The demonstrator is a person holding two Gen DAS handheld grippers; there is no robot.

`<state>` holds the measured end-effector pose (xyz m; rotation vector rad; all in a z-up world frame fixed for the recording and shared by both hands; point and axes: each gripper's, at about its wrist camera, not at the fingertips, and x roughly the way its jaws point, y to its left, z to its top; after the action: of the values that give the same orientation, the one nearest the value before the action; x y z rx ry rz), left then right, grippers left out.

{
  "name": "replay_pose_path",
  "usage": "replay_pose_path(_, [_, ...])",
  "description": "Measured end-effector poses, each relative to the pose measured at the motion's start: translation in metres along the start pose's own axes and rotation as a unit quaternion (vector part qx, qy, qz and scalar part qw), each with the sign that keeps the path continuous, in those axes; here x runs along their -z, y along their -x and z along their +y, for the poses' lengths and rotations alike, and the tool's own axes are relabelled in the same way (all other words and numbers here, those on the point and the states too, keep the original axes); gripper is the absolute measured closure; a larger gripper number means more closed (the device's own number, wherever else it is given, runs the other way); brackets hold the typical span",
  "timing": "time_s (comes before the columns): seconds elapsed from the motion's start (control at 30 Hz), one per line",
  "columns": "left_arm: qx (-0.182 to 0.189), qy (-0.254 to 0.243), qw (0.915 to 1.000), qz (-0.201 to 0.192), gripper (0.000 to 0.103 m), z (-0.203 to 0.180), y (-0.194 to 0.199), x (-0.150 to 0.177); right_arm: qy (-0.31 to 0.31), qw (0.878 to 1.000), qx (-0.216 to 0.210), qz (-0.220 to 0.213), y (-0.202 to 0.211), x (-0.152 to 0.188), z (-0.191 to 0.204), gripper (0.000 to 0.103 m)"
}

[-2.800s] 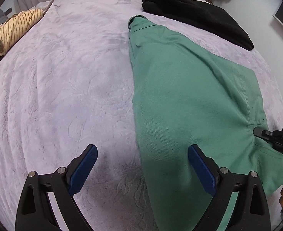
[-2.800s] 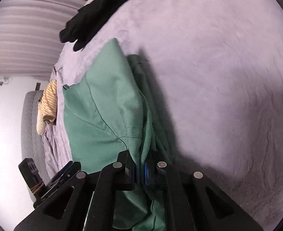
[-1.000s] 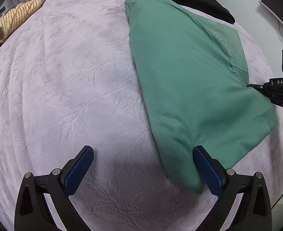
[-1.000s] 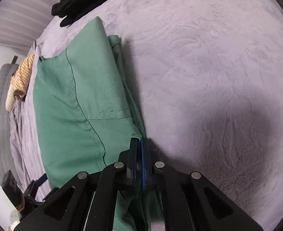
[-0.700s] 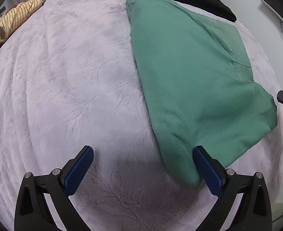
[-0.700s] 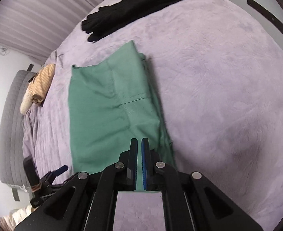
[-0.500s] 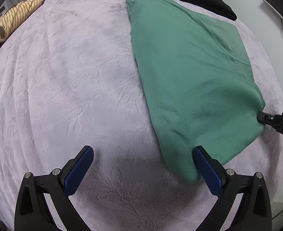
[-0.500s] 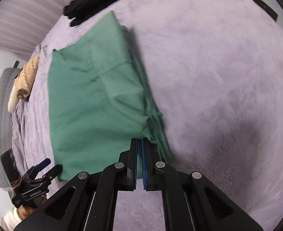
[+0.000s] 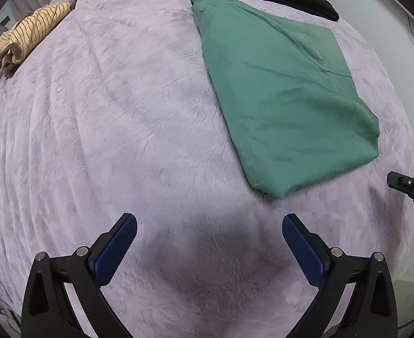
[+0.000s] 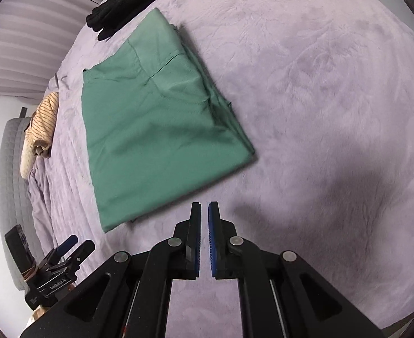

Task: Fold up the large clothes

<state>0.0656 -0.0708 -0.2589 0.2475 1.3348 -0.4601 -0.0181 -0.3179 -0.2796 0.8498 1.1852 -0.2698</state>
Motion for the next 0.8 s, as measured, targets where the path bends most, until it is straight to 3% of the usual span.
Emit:
replay_pose_path(0.17, [0.011,0.008,0.9999,0.002,0.000,0.011,0.019,0.021,-0.009,1.000,-0.012,0.013,-0.001,0.033,0.015,0.094])
replay_pose_path(0.2, [0.010,0.012,0.9999,-0.004,0.000,0.014,0.022,0.026,-0.010,1.000,-0.013,0.015,-0.003,0.039,0.018,0.084])
replay_pose_path(0.23, [0.009,0.016,0.9998,-0.008,0.000,0.017,0.025,0.028,-0.009,1.000,-0.013,0.018,-0.004,0.044,0.020,0.062])
replay_pose_path(0.3, [0.007,0.026,0.9996,-0.010,0.000,0.023,0.028,0.035,-0.005,1.000,-0.013,0.017,-0.007,0.052,0.026,0.036])
replay_pose_path(0.47, [-0.003,0.046,0.9989,0.009,0.000,0.042,0.023,0.048,0.005,1.000,-0.013,0.018,-0.009,0.066,0.041,0.035])
replay_pose_path(0.6, [-0.004,0.044,0.9990,0.003,0.000,0.049,0.029,0.052,0.011,1.000,-0.009,0.009,-0.007,0.074,0.052,0.022])
replay_pose_path(0.8, [-0.007,0.039,0.9991,0.018,0.000,0.055,0.023,0.054,0.022,1.000,0.004,-0.005,-0.002,0.088,0.060,0.017])
